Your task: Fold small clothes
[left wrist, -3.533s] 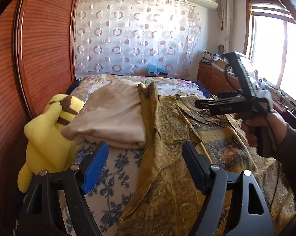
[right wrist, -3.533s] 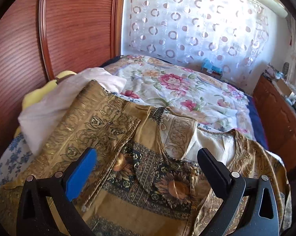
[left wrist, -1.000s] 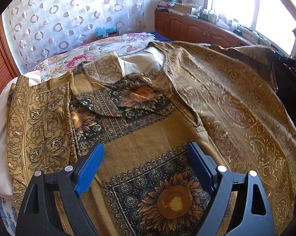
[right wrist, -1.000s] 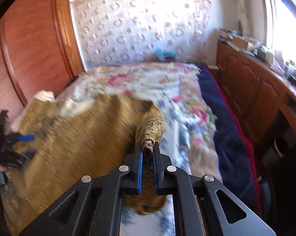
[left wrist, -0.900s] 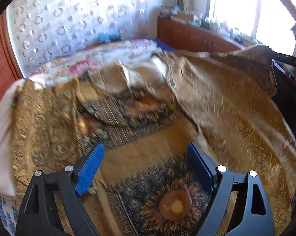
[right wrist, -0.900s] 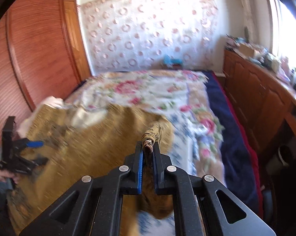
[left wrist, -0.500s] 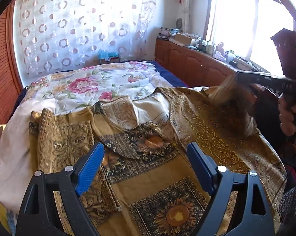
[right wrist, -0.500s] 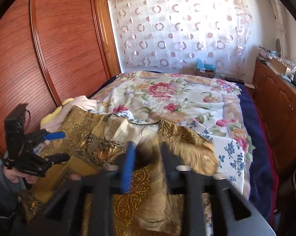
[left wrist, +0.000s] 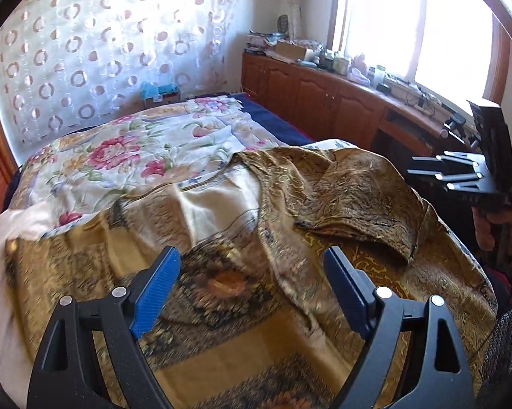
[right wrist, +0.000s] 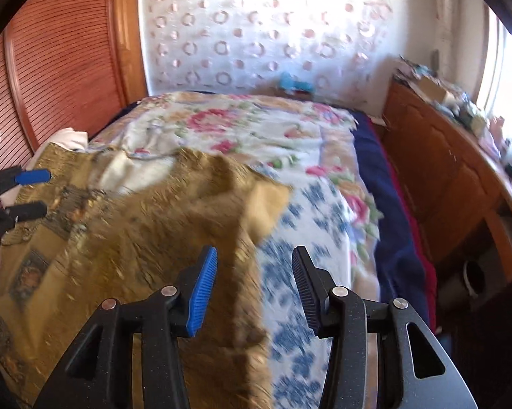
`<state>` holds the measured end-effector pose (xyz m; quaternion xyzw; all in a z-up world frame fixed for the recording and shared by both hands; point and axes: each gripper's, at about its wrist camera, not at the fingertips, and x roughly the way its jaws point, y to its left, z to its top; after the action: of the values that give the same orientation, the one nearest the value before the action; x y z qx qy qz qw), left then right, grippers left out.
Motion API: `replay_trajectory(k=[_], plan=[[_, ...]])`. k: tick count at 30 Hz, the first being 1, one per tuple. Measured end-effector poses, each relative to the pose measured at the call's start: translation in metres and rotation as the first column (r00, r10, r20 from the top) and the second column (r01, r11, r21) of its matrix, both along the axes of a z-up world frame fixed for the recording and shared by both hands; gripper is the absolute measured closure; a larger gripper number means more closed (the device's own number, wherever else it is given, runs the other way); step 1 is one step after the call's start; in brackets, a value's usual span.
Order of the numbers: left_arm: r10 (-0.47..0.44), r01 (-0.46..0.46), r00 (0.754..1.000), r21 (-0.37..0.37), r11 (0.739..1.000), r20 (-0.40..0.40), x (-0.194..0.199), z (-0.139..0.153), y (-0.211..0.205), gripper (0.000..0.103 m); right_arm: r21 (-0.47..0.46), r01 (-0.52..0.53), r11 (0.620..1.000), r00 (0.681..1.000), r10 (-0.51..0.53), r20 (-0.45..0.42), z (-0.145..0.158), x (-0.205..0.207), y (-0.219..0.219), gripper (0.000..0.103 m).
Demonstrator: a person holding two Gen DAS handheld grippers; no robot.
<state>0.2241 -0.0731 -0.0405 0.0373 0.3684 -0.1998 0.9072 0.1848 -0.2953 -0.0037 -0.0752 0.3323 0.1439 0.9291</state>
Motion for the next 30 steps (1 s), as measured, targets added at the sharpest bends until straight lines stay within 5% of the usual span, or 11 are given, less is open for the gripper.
replay_trajectory(k=[7, 13, 14, 18, 27, 28, 30], plan=[[-0.079, 0.079, 0.997, 0.008, 0.997, -0.021, 0.028, -0.001, -0.034, 0.017, 0.055, 0.01, 0.998, 0.997, -0.005, -0.081, -0.024, -0.01, -0.021, 0.055], [-0.178, 0.176, 0.98, -0.031, 0.984, -0.089, 0.052, -0.01, -0.064, 0.037, 0.086, 0.001, 0.996, 0.994, 0.008, -0.107, -0.019, -0.023, -0.034, 0.055], [-0.185, 0.184, 0.978, -0.021, 0.983, -0.095, 0.054, -0.012, -0.069, 0.038, 0.085, 0.001, 0.996, 0.994, 0.008, -0.109, -0.016, -0.026, -0.04, 0.057], [-0.199, 0.207, 0.971, 0.042, 0.978, -0.134, 0.065, -0.023, -0.087, 0.041, 0.086, -0.002, 0.996, 0.993, 0.012, -0.118, -0.016, -0.036, -0.046, 0.094], [-0.242, 0.264, 0.957, 0.132, 0.955, -0.161, 0.062, -0.039, -0.109, 0.045, 0.111, 0.022, 0.994, 0.994, -0.009, -0.111, -0.018, -0.045, -0.049, 0.094], [-0.246, 0.267, 0.956, 0.127, 0.955, -0.158, 0.061, -0.039, -0.108, 0.049, 0.114, 0.028, 0.993, 0.994, -0.015, -0.112, -0.018, -0.045, -0.05, 0.094], [-0.258, 0.276, 0.956, 0.13, 0.952, -0.139, 0.056, -0.037, -0.108, 0.079, 0.118, 0.035, 0.992, 0.993, -0.022, -0.113, -0.02, -0.045, -0.051, 0.092]])
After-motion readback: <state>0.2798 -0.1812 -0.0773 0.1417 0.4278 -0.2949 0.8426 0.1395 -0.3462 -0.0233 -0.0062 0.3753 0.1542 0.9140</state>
